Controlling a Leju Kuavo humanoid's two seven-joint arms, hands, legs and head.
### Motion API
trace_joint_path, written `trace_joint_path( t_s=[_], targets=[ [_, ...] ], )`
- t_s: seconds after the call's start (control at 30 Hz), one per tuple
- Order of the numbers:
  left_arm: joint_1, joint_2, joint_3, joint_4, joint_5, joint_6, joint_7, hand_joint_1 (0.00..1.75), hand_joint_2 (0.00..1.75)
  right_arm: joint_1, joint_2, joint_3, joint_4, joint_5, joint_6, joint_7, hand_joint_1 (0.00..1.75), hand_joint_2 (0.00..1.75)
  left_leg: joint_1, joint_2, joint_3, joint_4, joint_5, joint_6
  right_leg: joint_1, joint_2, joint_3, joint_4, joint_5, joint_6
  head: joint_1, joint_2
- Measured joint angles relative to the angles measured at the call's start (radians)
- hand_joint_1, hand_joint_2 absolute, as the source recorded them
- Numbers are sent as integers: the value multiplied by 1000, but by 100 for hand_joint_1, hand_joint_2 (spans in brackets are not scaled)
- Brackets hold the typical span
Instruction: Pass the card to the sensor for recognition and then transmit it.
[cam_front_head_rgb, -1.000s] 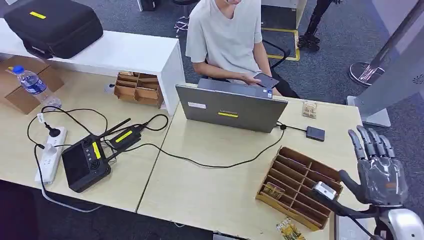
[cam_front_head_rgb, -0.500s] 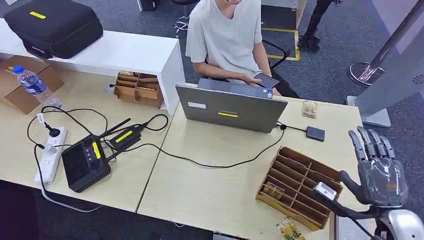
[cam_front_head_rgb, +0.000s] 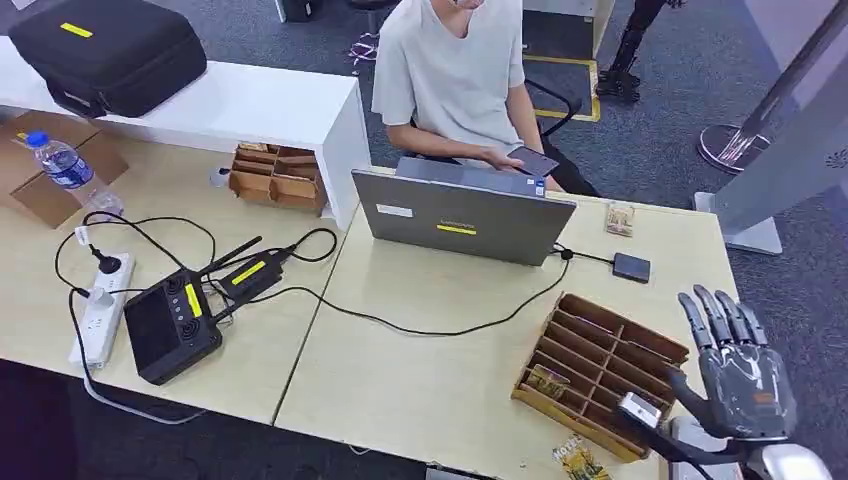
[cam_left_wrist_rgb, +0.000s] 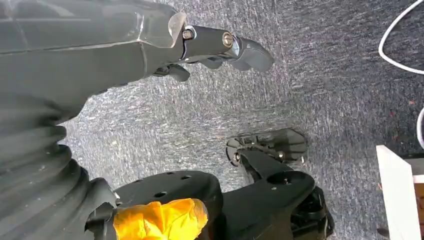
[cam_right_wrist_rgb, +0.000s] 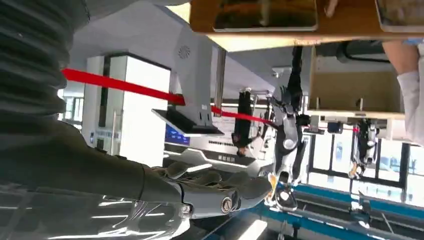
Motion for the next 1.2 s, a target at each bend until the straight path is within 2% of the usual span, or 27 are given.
trace_joint_path(
  t_s=[0.23, 0.67, 1.2],
  targets=[
    [0, 0, 1, 0, 3, 2, 0, 0, 175, 52, 0, -33, -11, -5, -1, 0, 0, 175, 0, 0, 0, 0, 0, 0, 0, 0, 0, 0, 0, 0, 0, 0],
    [0, 0, 7, 0, 2, 3, 0, 0, 175, 79, 2, -52, -13, -5, 1, -6, 0, 175, 0, 1, 0, 0, 0, 0, 0, 0, 0, 0, 0, 0, 0, 0],
    [-3, 0, 7, 0, -14, -3, 0, 0, 175, 2, 50, -15, 33, 18, 19, -18, 0, 175, 0, 0, 0, 0, 0, 0, 0, 0, 0, 0, 0, 0, 0, 0]
  ],
)
